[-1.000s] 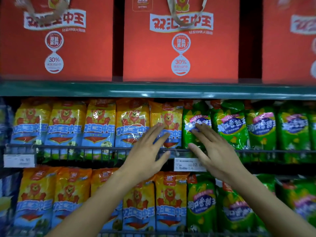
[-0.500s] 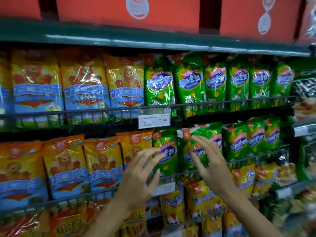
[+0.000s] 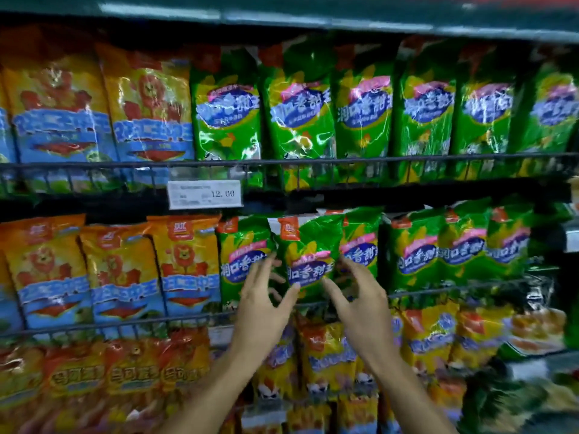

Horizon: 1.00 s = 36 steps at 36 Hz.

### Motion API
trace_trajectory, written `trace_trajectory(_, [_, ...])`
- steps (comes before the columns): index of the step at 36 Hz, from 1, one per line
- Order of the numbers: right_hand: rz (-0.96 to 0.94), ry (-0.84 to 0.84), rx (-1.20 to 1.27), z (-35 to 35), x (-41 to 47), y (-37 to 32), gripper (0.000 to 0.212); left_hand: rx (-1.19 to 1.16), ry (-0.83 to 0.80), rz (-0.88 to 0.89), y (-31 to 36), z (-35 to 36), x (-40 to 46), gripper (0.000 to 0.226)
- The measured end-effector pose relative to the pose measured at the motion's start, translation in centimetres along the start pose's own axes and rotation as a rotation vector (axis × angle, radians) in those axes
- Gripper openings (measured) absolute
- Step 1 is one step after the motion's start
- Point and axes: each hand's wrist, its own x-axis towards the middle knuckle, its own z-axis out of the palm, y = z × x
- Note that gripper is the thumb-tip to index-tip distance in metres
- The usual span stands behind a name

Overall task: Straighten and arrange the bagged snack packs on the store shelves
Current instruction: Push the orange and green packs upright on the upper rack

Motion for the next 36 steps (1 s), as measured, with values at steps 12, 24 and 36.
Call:
trace_trajectory(12, [-0.039, 0.008, 0.027, 0.4, 3.7, 2.1, 0.049, 0.091, 0.183, 0.041, 1.0, 1.4, 1.8, 0.059])
trace_trajectory(24, [-0.107, 0.273, 0.213, -1.8, 2.6, 4.3, 0.033, 0.099, 0.229, 0.270, -0.5, 2.1, 0.2, 0.069])
trace_trajectory(36, [0.089, 0.172, 0.033, -2.4, 2.2, 5.7, 0.070, 0.233, 0.005, 0.736, 1.1, 7.1, -1.0, 0.039])
